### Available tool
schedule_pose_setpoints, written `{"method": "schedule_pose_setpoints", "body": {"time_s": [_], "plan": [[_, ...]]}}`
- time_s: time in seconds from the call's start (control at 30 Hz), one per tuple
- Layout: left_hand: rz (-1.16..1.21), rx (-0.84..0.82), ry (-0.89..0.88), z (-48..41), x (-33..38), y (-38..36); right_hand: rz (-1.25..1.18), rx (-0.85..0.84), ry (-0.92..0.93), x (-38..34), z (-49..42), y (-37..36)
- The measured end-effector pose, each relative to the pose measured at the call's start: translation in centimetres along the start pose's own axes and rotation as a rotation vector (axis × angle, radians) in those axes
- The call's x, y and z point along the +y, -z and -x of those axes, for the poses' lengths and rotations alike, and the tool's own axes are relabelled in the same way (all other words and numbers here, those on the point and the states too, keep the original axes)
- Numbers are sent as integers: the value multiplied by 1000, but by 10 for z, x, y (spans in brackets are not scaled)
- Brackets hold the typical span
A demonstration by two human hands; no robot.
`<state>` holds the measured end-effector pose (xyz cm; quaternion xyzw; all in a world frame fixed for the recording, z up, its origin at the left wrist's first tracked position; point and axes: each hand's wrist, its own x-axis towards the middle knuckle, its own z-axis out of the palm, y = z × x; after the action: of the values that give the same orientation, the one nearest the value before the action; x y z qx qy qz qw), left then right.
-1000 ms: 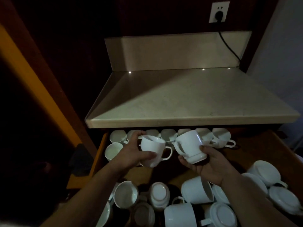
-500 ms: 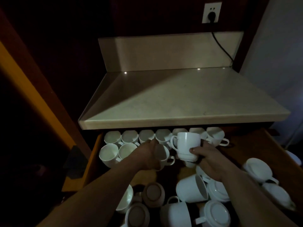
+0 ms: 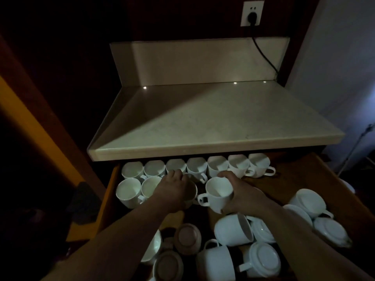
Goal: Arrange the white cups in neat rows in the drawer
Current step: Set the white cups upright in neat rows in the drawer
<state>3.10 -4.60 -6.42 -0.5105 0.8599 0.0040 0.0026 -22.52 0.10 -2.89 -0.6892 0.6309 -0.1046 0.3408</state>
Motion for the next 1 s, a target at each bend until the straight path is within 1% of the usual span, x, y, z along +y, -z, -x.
{"method": "schedule_pose_setpoints", "body": {"time_s": [0.07,0.13,0.23,0.3,0.47,0.53,0.6,0.67,0.73,0.8,0.9,1.0], "plan": [[-47,15,-6,2,-2,3,83,-15,53,-2,-6,-5],[-45,52,-25,4,-4,2,149,-42,96,-5,-11,-11],[-66,44,-30,7,-6,-6,249,-62,161,-4,-17,-21],[-20,65,-44,11,-10,-10,305,-65,188,-4,-21,-27],[77,44,-165,19,-17,-4,498,-79,301,0,-35,-38],[81,4,-183,22,-17,1,561,-63,312,0,-38,-39],[26,-74,-192,25,-16,2,613,-43,319,0,-38,-39],[-53,-68,-194,28,-17,-1,648,-43,323,-2,-34,-37],[-90,-68,-190,27,-19,-5,617,-56,294,-6,-28,-32],[-91,-70,-200,25,-21,-9,510,-33,223,-12,-19,-27],[-70,-27,-210,25,-25,-14,350,43,82,-29,-9,-33],[-59,2,-223,26,-28,-19,325,145,-26,-39,-12,-50]]}}
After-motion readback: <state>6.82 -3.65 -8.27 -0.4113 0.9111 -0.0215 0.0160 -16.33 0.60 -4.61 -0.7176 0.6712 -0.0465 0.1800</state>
